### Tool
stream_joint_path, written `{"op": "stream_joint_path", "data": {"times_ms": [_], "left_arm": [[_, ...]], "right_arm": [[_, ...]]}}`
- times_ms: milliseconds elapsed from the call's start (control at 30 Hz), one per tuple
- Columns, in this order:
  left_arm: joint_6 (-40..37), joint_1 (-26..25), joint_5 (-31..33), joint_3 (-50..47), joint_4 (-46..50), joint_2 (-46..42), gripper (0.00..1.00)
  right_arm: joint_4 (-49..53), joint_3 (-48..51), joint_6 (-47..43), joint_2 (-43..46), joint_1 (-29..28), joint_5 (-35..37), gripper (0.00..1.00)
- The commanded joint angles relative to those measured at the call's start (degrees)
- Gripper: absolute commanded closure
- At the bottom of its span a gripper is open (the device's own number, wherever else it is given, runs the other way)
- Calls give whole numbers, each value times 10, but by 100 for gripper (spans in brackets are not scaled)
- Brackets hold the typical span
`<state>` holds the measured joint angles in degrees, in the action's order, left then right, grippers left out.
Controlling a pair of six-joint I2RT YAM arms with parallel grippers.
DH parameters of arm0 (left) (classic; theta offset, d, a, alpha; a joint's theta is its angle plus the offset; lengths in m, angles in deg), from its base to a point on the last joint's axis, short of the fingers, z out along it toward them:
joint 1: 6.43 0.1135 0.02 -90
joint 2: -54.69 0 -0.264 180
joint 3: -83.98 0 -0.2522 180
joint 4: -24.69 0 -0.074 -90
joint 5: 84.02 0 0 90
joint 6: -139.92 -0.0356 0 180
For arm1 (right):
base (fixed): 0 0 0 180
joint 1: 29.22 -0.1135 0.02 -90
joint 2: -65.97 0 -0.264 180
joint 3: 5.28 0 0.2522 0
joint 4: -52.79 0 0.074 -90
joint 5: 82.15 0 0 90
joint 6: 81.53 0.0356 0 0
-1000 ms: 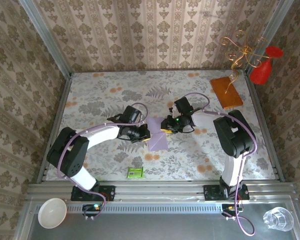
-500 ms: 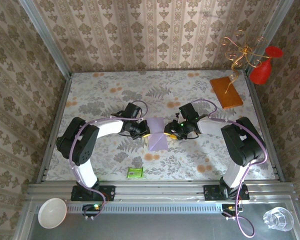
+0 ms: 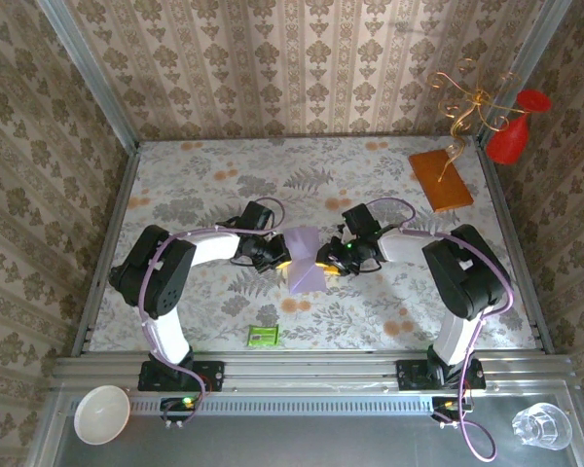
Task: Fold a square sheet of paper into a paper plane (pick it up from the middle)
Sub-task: Turn over the paper at the center of the table.
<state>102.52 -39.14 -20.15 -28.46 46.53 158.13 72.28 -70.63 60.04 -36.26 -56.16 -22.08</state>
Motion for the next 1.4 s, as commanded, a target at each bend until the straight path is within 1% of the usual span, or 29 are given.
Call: {"op": "stream_joint_path", "data": {"times_ms": [0,33,67,467,667,900,1167,1367], "left_arm": [[22,8,12,-26,6,13,96],[25,8,9,-29,2,13,97],[27,8,7,-30,0,13,97],[34,9,-5,-31,-10,10,97],[35,9,-7,-30,-12,11,97],[36,9,-6,-32,-11,10,97],[35,10,-5,-32,-11,8,97],[36,10,-3,-29,-9,1,97]], "right_arm": [[-8,-18,15,-12,-8,7,71],[-7,-21,16,-14,-10,9,75],[-8,-22,17,-16,-12,10,76],[-8,-44,21,-47,-20,17,76],[-11,-44,22,-53,-21,20,75],[-56,-37,29,-50,-23,-6,77],[-81,-13,28,-31,-23,-8,80],[-104,-7,25,-33,-27,-16,83]]}}
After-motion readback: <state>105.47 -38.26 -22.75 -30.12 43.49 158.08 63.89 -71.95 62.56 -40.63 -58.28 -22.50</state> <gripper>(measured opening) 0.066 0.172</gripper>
